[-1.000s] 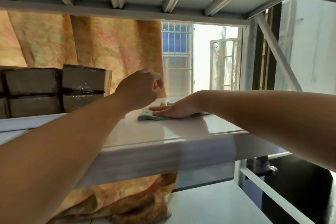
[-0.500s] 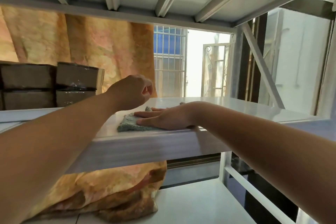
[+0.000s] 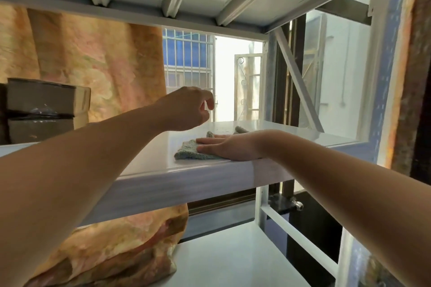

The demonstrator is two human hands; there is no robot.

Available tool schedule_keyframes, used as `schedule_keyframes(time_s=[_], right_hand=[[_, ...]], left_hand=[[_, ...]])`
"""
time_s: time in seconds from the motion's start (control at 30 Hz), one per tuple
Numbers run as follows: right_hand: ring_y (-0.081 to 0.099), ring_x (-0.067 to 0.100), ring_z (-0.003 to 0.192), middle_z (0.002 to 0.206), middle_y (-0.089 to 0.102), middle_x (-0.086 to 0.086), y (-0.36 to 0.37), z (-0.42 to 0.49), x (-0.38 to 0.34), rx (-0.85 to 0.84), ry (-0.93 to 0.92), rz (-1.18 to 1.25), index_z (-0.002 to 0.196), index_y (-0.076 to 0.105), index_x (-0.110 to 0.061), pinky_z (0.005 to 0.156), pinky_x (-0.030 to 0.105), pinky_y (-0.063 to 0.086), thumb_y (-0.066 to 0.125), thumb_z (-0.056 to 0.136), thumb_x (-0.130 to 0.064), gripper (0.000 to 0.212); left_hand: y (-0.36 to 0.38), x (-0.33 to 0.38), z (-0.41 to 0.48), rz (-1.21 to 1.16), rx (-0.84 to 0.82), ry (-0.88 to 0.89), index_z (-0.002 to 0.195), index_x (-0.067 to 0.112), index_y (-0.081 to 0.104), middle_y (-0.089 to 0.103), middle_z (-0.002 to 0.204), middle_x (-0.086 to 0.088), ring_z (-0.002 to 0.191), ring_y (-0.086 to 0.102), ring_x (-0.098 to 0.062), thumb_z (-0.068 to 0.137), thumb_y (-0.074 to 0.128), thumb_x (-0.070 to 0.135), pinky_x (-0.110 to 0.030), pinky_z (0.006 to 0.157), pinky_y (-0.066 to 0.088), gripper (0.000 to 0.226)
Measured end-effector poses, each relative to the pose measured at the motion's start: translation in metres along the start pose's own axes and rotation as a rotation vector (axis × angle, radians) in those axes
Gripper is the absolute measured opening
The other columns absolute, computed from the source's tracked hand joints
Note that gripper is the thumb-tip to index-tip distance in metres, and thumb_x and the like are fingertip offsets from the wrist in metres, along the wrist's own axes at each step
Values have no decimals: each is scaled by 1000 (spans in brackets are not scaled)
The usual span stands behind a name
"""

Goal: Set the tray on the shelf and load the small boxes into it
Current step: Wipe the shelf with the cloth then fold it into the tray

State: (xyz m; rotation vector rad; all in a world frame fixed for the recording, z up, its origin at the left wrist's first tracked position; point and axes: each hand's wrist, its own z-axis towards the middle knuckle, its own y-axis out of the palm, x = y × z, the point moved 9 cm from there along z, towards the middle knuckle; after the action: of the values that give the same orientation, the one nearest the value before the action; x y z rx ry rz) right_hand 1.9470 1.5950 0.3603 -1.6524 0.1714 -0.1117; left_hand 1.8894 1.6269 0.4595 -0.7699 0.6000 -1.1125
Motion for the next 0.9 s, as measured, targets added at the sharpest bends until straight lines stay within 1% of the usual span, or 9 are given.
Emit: schedule_keyframes(time_s=[0.1,0.23,0.33,0.43,0.6,0.7,0.77,0.83,0.9], right_hand=[[4,23,149,162,6,-4,2,-12,38,-4,88,73,151,9,-43,115,52,-14,11,94,-64,61],[16,30,146,162,5,1,2,-31,91,3,232,182,150,9,-44,114,49,13,18,96,-61,58],[32,27,139,160,16,6,0,-43,131,26,341,218,150,12,-44,114,45,21,19,96,-60,56],[40,24,133,153,32,9,-3,-53,161,47,430,233,150,16,-39,113,41,23,17,98,-56,54],[40,25,133,146,42,13,-15,-63,196,92,594,243,150,25,-16,112,36,22,18,101,-52,62],[35,26,138,151,34,13,-17,-57,197,79,604,202,150,23,-17,111,34,23,15,104,-42,53],[31,26,140,154,30,13,-18,-53,196,66,595,182,151,21,-18,112,34,21,14,105,-39,52],[35,26,137,150,36,13,-18,-47,193,60,584,178,149,26,-15,111,34,23,15,105,-39,52],[47,24,124,133,49,13,-17,-34,191,56,562,202,144,35,-14,105,35,28,19,103,-45,54]], left_hand=[[15,19,12,-4,-16,36,110,13,61,64,101,-3,82,56,-11,91,52,13,-15,68,40,21],[28,33,24,-24,-30,57,109,13,62,67,105,-3,85,55,-12,90,52,12,-26,84,50,21],[34,38,29,-11,-27,72,109,13,62,66,108,-2,88,55,-11,90,52,12,-30,89,52,21],[39,35,33,8,-43,69,110,14,62,66,108,-2,89,56,-12,91,52,13,-33,91,52,21],[39,25,35,9,-49,40,110,11,63,67,107,-3,86,57,-12,91,53,11,-26,87,51,21],[37,21,38,31,-29,40,108,12,64,63,98,2,85,58,-13,91,52,11,-21,78,44,21],[36,19,39,26,12,32,108,12,65,59,94,4,81,56,-12,91,52,10,-19,77,40,21],[37,15,39,-8,43,8,107,11,64,63,100,1,78,52,-11,90,52,9,-19,79,40,21],[40,13,39,-41,54,-16,107,11,64,66,106,-2,81,53,-10,90,53,10,-20,80,40,21]])
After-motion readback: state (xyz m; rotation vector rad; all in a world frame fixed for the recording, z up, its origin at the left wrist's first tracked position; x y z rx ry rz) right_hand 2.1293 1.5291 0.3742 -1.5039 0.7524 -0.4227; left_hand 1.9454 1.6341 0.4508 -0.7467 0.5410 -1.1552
